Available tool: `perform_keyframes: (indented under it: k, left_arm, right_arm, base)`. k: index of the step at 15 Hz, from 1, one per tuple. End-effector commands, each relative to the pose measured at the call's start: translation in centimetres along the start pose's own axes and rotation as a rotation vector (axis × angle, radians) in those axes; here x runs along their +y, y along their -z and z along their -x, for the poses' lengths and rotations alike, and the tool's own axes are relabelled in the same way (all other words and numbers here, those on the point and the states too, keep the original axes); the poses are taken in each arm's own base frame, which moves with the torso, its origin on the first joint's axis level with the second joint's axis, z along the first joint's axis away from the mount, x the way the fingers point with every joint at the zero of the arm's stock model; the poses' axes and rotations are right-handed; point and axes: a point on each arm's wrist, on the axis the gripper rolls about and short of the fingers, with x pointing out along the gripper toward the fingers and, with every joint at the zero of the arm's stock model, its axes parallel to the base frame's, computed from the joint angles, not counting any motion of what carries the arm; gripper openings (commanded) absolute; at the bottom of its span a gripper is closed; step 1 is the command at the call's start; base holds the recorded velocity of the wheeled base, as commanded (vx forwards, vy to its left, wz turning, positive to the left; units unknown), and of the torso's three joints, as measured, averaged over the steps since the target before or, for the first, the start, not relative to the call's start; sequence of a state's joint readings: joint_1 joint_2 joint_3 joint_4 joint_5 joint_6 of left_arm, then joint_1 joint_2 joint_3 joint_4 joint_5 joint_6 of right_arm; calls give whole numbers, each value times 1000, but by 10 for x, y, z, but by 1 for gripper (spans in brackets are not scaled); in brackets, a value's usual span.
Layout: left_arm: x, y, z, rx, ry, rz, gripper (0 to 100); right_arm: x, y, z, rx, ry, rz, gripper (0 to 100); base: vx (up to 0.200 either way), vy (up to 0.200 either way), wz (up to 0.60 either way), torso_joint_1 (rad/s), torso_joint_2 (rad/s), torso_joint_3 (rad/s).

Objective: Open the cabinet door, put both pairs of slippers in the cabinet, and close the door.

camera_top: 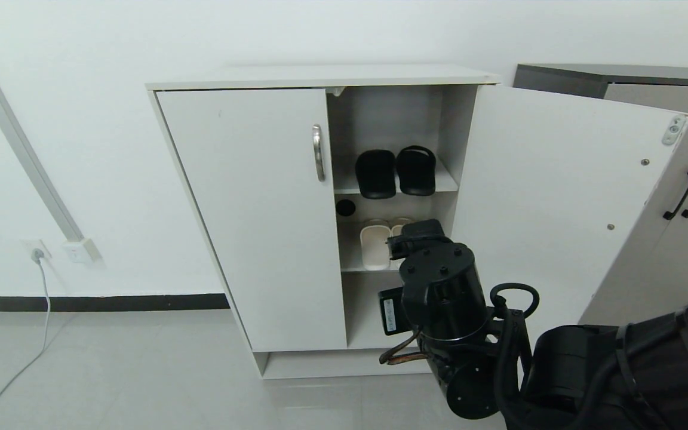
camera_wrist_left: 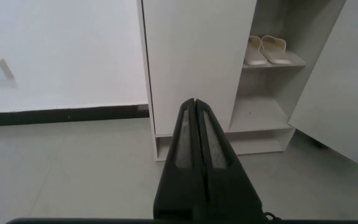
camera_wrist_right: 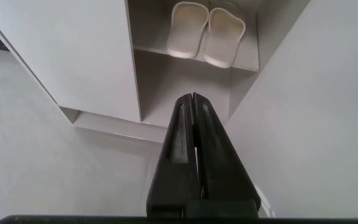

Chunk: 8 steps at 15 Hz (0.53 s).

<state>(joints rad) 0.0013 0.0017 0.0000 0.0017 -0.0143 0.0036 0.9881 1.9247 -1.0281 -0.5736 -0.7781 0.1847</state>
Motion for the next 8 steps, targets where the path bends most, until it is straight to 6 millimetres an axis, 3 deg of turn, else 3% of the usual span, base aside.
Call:
perform_keyframes:
  k: [1,8]
  left_arm:
    - [0,0,0,0,-1,-1,0]
    - [0,0,0,0,-1,-3,0]
  right_arm:
    - [1,2,-1,5,-1,5,0]
    - [-3,2,-5,7,13,3,0]
  base:
    - [0,0,0,0,0,0]
    - [0,0,0,0,0,0]
